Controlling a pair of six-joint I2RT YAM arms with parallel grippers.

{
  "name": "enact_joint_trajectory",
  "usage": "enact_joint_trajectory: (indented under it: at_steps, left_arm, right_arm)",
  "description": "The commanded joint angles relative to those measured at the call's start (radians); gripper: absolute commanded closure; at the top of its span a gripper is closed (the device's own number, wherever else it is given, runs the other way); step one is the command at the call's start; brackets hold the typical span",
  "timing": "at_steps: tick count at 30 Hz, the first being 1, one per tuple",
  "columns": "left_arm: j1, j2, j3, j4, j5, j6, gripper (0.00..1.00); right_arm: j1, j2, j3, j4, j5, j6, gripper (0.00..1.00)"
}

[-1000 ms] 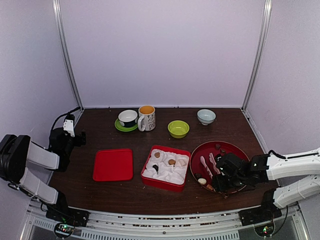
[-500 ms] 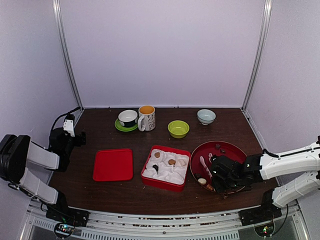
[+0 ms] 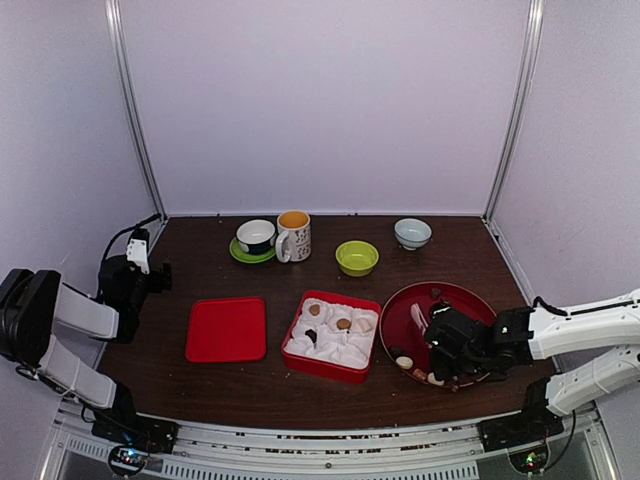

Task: Pack the chocolate
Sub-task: Pick up the clamp from the plate.

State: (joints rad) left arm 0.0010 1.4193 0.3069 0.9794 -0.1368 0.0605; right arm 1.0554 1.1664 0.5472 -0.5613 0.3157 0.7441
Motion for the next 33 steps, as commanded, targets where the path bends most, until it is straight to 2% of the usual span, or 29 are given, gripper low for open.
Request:
enact_joint_trajectory:
  at_steps: [1, 7, 12, 18, 33]
  left_arm:
    - [0.010, 0.006, 0.011, 0.056, 0.008, -0.004, 0.02]
    - [0.010, 0.005, 0.011, 0.056, 0.008, -0.004, 0.02]
    - [0.009, 0.006, 0.011, 0.056, 0.008, -0.004, 0.02]
    - [0.010, 0.006, 0.011, 0.057, 0.008, -0.004, 0.02]
    - [0.010, 0.005, 0.012, 0.057, 0.008, -0.004, 0.02]
  right_arm:
    - [0.001, -0.065, 0.041, -0.055, 0.075, 0.014, 0.82]
    - [-0.044, -0.136, 0.096, -0.127, 0.048, -0.041, 0.82]
    - [-0.172, -0.168, 0.149, -0.205, -0.054, -0.099, 0.82]
    - [-0.293, -0.181, 0.165, -0.241, -0.163, -0.140, 0.74]
    - [-0.335, -0.106, 0.152, -0.188, -0.170, -0.151, 0.68]
